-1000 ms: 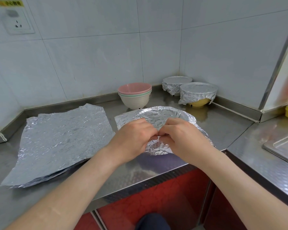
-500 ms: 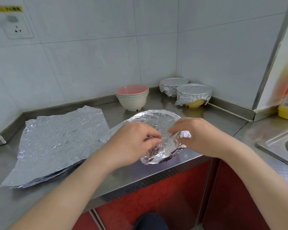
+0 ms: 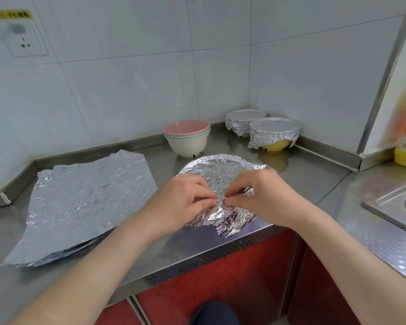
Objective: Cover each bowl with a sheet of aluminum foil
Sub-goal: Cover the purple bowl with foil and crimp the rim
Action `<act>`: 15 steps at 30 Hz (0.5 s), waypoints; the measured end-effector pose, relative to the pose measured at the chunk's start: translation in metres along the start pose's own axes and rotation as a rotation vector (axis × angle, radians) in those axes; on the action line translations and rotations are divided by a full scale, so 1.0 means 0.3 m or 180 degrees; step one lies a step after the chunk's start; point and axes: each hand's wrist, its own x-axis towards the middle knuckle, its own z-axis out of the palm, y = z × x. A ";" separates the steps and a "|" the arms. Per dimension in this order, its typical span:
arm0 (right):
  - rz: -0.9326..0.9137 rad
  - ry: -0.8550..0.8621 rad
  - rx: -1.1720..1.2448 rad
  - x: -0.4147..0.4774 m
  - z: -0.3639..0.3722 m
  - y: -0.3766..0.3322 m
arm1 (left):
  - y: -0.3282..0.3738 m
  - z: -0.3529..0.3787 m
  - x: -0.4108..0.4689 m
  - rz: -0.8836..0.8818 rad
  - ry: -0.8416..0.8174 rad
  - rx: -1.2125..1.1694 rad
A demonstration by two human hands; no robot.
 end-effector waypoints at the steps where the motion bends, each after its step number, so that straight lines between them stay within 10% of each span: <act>1: 0.0001 0.0005 -0.0066 0.002 0.003 0.000 | -0.002 0.007 -0.004 0.0119 0.0034 0.0161; 15: -0.0679 0.0110 -0.1155 0.025 0.039 0.013 | -0.008 0.036 -0.001 0.0491 0.0103 0.0604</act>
